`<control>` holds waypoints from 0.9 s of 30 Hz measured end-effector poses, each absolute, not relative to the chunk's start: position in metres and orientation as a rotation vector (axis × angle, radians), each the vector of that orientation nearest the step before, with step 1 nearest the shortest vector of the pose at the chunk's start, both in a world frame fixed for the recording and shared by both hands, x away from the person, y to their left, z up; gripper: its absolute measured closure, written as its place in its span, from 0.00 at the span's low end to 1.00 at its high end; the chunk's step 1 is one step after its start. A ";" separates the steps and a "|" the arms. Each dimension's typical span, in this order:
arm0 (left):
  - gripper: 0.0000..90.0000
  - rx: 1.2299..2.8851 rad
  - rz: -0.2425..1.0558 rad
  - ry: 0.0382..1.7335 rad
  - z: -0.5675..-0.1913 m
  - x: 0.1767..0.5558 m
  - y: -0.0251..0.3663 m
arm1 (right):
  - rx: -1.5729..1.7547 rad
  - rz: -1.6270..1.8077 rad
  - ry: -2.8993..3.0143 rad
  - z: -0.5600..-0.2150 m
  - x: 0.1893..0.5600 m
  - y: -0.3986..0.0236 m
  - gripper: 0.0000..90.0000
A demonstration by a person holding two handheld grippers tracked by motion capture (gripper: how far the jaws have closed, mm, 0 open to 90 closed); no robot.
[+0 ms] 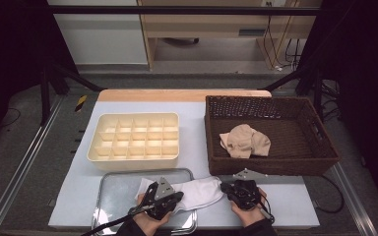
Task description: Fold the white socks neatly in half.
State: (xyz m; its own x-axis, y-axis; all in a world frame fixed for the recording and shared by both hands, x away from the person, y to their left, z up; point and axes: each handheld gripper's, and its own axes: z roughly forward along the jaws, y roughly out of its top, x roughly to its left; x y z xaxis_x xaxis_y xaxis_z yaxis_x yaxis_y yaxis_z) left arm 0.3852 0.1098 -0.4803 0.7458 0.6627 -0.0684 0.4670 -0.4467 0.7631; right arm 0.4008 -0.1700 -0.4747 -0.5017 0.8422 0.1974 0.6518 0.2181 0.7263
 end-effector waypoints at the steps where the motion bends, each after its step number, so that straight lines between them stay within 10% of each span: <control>1: 0.98 2.125 0.304 0.847 -0.480 0.385 0.110 | 1.403 1.179 2.246 -0.472 0.400 -0.172 0.98; 13: 0.98 2.083 0.298 0.864 -0.463 0.386 0.123 | 1.241 1.396 2.223 -0.426 0.383 -0.168 0.98; 27: 0.97 1.967 0.470 1.106 -0.450 0.376 0.238 | 1.083 1.501 2.240 -0.390 0.380 -0.135 0.99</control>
